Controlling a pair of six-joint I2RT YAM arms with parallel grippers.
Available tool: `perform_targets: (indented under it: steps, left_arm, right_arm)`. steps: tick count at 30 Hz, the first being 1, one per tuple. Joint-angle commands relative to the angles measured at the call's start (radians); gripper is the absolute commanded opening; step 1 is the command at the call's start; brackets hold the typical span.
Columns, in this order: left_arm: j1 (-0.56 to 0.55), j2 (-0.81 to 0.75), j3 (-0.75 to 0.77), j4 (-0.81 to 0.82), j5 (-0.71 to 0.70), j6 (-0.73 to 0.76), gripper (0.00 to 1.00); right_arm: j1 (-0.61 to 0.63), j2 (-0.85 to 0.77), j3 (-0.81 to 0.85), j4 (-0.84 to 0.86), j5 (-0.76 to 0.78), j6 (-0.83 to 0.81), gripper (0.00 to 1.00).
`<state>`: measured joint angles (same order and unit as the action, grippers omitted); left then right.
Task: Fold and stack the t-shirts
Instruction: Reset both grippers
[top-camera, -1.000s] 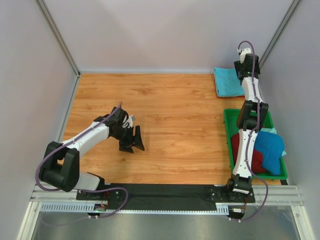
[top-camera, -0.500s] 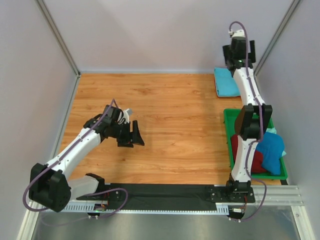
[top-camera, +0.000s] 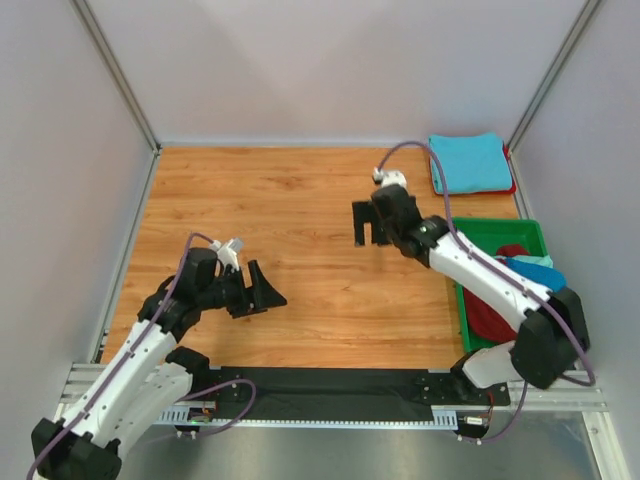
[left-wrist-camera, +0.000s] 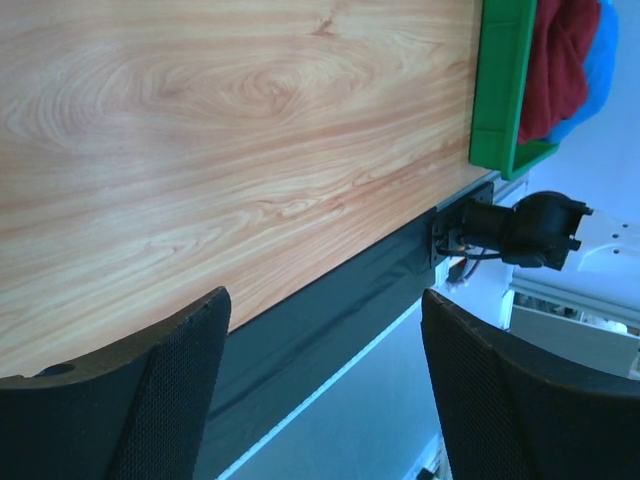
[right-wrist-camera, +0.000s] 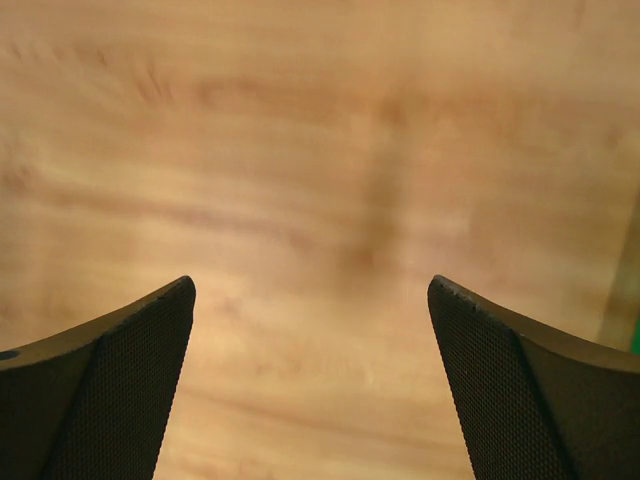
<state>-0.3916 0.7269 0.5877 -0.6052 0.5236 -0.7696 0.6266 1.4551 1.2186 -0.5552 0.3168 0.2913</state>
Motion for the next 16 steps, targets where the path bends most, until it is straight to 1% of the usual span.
perform_targets:
  steps: [1, 2, 3, 4, 5, 6, 8, 9, 10, 11, 12, 13, 14, 15, 16]
  left_arm:
    - [-0.003, -0.168, -0.124, 0.141, 0.035, -0.147, 0.84]
    - [-0.003, -0.206, -0.153, 0.168, 0.042, -0.183, 0.85]
    - [-0.003, -0.248, -0.211, 0.194, 0.042, -0.207, 0.85]
    - [-0.003, -0.327, -0.239, 0.249, 0.046, -0.227, 0.86]
    - [-0.003, -0.366, -0.268, 0.284, 0.055, -0.279, 0.86]
    - [-0.004, -0.444, -0.326, 0.359, 0.062, -0.305, 0.87]
    - [-0.004, -0.515, -0.383, 0.433, 0.075, -0.364, 0.89]
    - [-0.004, -0.549, -0.440, 0.474, 0.078, -0.425, 0.89]
    - [-0.006, -0.607, -0.465, 0.546, 0.085, -0.456, 0.90]
    - [-0.004, -0.632, -0.488, 0.583, 0.091, -0.483, 0.90]
    - [-0.004, -0.656, -0.535, 0.632, 0.096, -0.544, 0.90]
    - [-0.004, -0.702, -0.560, 0.730, 0.102, -0.577, 0.90]
    - [-0.006, -0.719, -0.578, 0.781, 0.107, -0.614, 0.91]
    - [-0.004, -0.754, -0.653, 0.841, 0.110, -0.658, 0.92]
    - [-0.004, -0.783, -0.690, 1.022, 0.110, -0.750, 0.92]
  right_arm:
    - [0.007, -0.253, -0.316, 0.087, -0.172, 0.363, 1.00]
    - [0.008, -0.397, -0.417, 0.134, -0.191, 0.418, 1.00]
    - [0.008, -0.470, -0.588, 0.258, -0.249, 0.489, 1.00]
    - [0.007, -0.537, -0.675, 0.312, -0.266, 0.527, 1.00]
    - [0.007, -0.618, -0.738, 0.346, -0.272, 0.564, 1.00]
    - [0.008, -0.742, -0.849, 0.383, -0.280, 0.615, 1.00]
    - [0.007, -0.864, -0.934, 0.406, -0.300, 0.663, 1.00]
    - [0.007, -0.966, -0.973, 0.390, -0.301, 0.693, 1.00]
    - [0.007, -1.013, -1.035, 0.373, -0.335, 0.738, 1.00]
    - [0.007, -1.056, -1.071, 0.367, -0.350, 0.755, 1.00]
    - [0.007, -1.106, -1.103, 0.364, -0.395, 0.766, 1.00]
    - [0.007, -1.193, -1.172, 0.379, -0.427, 0.782, 1.00]
    - [0.007, -1.248, -1.194, 0.385, -0.442, 0.798, 1.00]
    - [0.007, -1.295, -1.211, 0.373, -0.470, 0.812, 1.00]
    - [0.007, -1.399, -1.214, 0.374, -0.495, 0.816, 1.00]
